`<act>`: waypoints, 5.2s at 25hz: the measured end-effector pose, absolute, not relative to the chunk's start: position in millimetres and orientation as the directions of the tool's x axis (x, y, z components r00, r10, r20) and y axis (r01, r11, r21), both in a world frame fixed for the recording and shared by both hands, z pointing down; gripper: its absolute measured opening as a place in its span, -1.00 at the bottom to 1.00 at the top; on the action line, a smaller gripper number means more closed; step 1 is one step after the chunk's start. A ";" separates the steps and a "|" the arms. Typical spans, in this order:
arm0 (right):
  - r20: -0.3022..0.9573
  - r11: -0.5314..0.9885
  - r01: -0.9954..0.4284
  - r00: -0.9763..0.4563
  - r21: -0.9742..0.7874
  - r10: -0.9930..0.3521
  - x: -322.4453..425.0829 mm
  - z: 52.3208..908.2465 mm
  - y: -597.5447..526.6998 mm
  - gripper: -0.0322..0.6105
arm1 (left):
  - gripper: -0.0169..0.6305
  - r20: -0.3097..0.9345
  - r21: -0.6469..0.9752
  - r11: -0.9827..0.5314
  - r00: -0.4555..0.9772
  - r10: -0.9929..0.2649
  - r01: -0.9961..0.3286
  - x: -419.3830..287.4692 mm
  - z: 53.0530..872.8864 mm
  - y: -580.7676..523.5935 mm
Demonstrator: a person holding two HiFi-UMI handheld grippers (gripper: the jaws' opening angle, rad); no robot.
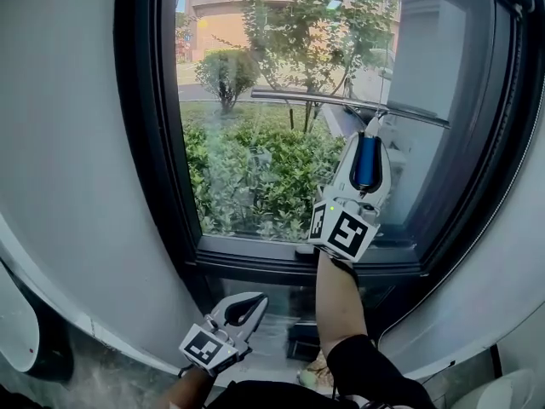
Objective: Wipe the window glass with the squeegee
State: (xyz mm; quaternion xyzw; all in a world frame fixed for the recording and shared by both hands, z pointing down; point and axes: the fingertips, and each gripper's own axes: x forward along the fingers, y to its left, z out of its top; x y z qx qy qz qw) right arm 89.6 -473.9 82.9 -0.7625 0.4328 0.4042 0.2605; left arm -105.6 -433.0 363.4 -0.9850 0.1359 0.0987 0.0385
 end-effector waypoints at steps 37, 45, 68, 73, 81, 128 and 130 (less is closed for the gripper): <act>-0.796 -0.497 -0.867 0.331 -0.044 -0.506 86.4 136.9 -468.9 -0.48 | -0.95 -0.173 0.004 -0.957 0.943 -0.286 -0.290 -110.9 380.1 -431.3; -0.786 -0.503 -0.863 0.334 -0.034 -0.520 84.8 146.2 -467.4 -0.48 | -0.95 -0.183 0.038 -0.963 0.946 -0.268 -0.266 -105.4 378.4 -427.5; -0.747 -0.519 -0.854 0.362 -0.025 -0.558 81.8 180.2 -465.6 -0.48 | -0.95 -0.165 0.080 -0.967 0.953 -0.252 -0.242 -108.5 389.0 -431.8; -0.735 -0.522 -0.852 0.373 -0.029 -0.567 81.7 192.2 -464.9 -0.48 | -0.95 -0.156 0.077 -0.967 0.955 -0.253 -0.244 -110.8 394.3 -432.5; -0.723 -0.519 -0.854 0.377 -0.029 -0.579 80.7 207.0 -465.2 -0.48 | -0.94 -0.131 0.091 -0.966 0.959 -0.251 -0.241 -113.3 404.5 -433.6; -0.616 -0.531 -0.847 0.419 0.000 -0.668 80.1 280.1 -457.3 -0.48 | -0.95 -0.086 0.130 -0.968 0.970 -0.226 -0.214 -121.6 432.1 -425.6; -0.607 -0.531 -0.847 0.421 0.002 -0.674 80.1 285.3 -456.7 -0.48 | -0.95 -0.081 0.136 -0.968 0.972 -0.223 -0.211 -121.3 435.4 -424.0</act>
